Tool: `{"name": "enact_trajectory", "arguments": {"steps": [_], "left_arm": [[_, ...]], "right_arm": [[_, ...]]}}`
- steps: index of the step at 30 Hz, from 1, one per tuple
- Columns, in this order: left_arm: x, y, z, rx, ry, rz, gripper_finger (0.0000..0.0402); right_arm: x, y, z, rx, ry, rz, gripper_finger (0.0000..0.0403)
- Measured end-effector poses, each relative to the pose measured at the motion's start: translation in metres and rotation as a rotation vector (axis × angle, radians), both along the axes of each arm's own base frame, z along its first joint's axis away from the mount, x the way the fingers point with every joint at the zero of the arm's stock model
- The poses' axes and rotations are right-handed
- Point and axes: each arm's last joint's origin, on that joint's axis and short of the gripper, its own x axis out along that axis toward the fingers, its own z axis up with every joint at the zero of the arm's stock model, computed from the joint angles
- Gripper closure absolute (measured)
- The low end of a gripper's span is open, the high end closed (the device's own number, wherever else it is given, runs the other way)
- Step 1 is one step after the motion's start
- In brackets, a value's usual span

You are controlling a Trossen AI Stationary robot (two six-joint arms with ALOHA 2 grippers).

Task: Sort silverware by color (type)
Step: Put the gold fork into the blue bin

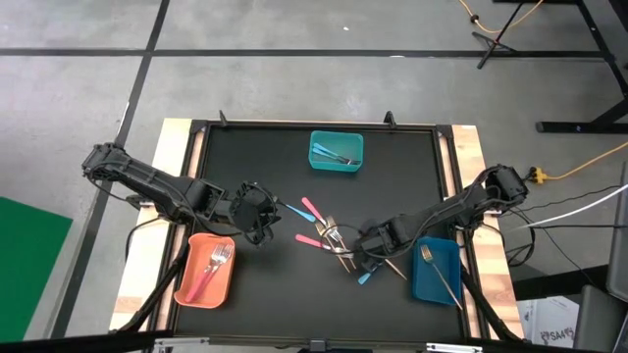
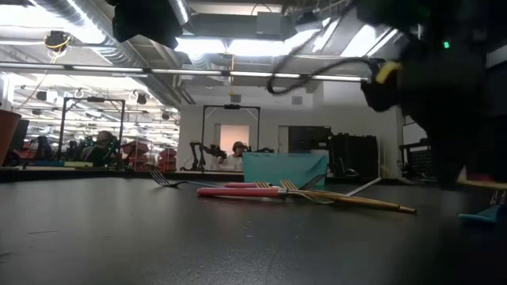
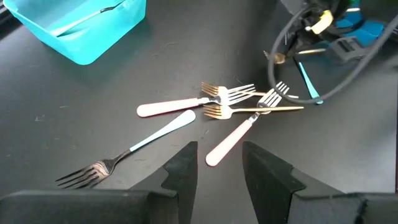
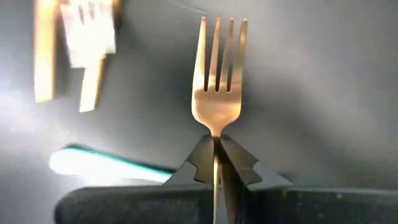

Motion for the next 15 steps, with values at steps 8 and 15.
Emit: {"name": "enact_trajectory", "arguments": {"steps": [8,15], "left_arm": [[0.000,0.000,0.000,0.000,0.000,0.000,0.0282],[0.000,0.000,0.000,0.000,0.000,0.000,0.0282]], "right_arm": [[0.015,0.008,0.032,0.074,-0.044,0.132,0.0402],[0.009,0.007,0.062,0.047,0.093,0.170,0.0402]]}}
